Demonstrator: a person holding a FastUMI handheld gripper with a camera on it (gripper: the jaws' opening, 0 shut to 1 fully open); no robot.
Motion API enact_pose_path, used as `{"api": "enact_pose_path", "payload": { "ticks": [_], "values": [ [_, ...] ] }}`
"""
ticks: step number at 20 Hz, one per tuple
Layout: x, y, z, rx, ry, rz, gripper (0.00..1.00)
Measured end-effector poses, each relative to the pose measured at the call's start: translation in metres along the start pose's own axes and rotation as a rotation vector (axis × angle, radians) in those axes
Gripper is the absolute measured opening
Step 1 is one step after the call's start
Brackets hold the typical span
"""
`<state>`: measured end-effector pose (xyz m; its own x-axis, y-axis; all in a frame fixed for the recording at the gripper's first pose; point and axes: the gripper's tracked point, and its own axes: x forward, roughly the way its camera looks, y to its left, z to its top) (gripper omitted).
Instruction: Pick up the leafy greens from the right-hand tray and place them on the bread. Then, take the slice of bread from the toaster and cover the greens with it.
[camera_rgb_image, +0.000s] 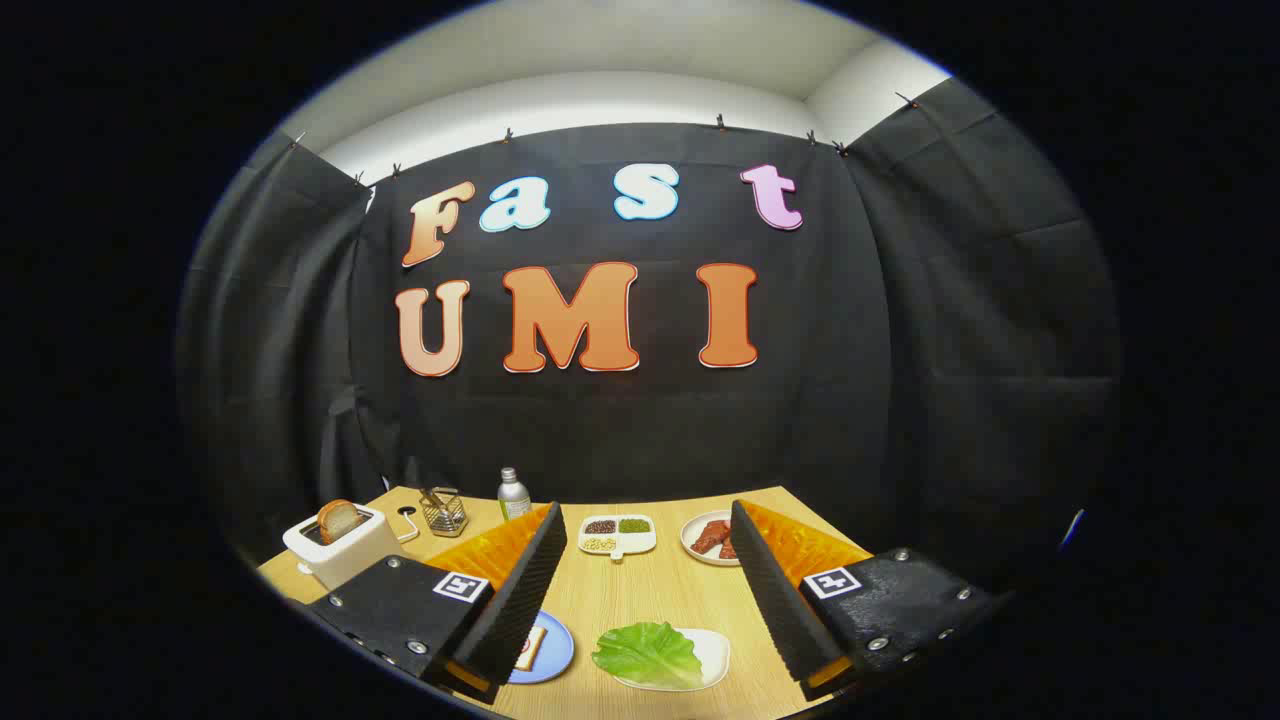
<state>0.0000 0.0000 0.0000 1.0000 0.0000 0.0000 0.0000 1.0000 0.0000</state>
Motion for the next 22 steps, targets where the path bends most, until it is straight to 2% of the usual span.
{"api": "enact_pose_path", "payload": {
  "ticks": [15,22],
  "values": [
    [0.008,0.009,-0.017,-0.037,0.033,0.049,0.99],
    [0.023,0.012,-0.076,-0.073,0.132,0.091,0.99]
  ]
}}
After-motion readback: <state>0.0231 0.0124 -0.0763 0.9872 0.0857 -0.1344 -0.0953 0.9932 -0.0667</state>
